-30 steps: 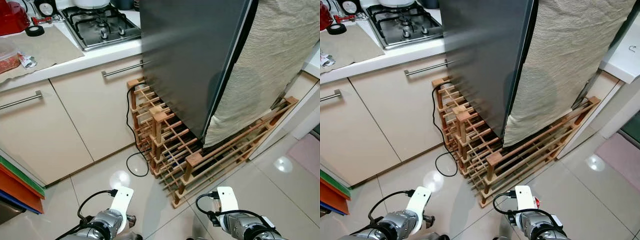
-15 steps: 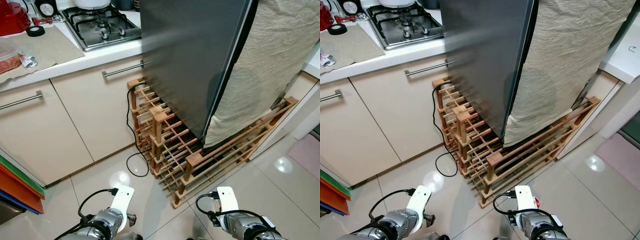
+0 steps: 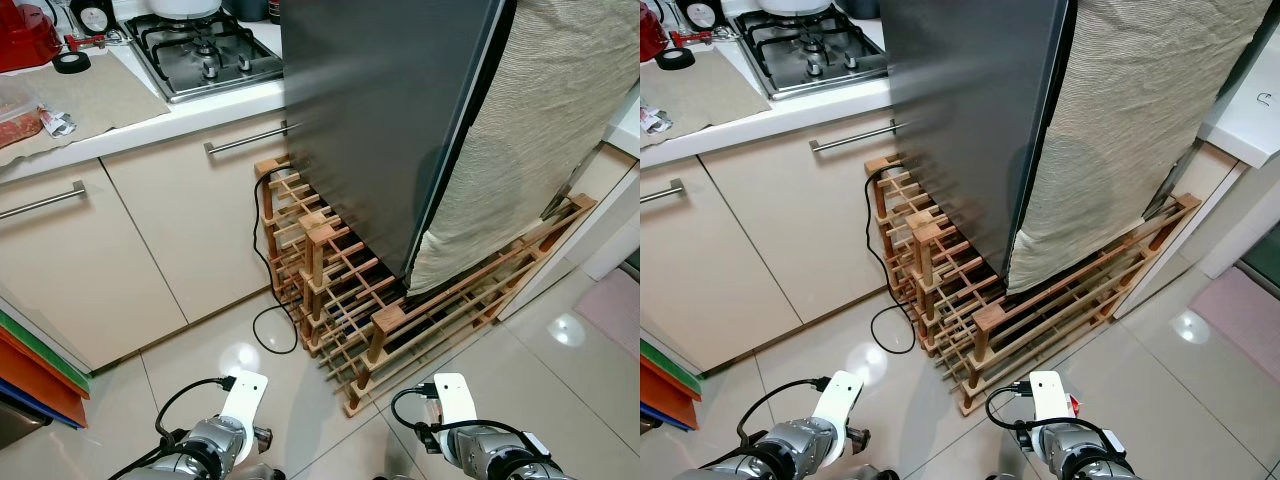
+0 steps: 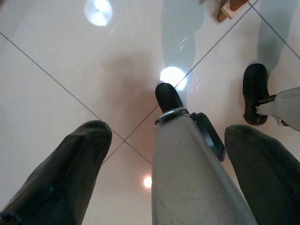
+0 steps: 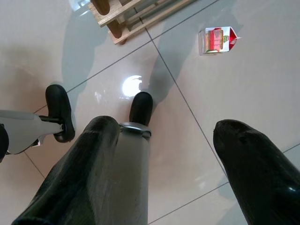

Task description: Restocking fridge

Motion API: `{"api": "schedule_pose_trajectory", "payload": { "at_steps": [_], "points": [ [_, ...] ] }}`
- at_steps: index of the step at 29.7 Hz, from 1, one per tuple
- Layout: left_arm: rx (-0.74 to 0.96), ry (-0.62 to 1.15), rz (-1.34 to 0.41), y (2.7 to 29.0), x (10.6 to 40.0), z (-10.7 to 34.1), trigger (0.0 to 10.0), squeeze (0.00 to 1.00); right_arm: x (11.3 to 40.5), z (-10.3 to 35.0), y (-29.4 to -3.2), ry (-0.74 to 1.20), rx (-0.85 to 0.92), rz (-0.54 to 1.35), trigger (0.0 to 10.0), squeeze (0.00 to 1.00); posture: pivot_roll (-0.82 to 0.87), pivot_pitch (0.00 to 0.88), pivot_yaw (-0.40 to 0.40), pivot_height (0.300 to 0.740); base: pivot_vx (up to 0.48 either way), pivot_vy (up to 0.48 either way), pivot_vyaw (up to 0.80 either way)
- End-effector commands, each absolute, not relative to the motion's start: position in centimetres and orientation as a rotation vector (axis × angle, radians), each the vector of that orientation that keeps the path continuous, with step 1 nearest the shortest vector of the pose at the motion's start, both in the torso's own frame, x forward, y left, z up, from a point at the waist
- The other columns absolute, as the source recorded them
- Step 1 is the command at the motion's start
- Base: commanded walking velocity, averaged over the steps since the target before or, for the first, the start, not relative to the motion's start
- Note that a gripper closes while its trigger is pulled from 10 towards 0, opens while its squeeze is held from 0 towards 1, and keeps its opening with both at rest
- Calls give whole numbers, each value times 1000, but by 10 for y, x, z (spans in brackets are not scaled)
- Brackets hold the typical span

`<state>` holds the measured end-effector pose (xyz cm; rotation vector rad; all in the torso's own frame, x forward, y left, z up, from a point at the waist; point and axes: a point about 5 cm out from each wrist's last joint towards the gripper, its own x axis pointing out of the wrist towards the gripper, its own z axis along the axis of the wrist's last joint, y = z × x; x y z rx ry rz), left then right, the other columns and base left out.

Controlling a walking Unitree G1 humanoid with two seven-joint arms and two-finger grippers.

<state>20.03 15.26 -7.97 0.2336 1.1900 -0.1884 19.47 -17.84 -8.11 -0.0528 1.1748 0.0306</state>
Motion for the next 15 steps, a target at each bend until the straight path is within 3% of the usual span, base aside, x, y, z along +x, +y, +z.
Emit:
{"api": "schedule_pose_trajectory", "payload": {
  "at_steps": [1,15],
  "points": [
    [237,1184,-200,152,203,-78,10000,0,196,-80,-182,1169,-64,25,10000,0,53,20,-10,740,0,0,0],
    [231,1184,-203,149,203,-78,10000,0,196,-80,-181,1173,-73,47,10000,0,52,18,-10,740,0,0,0]
  ]
}}
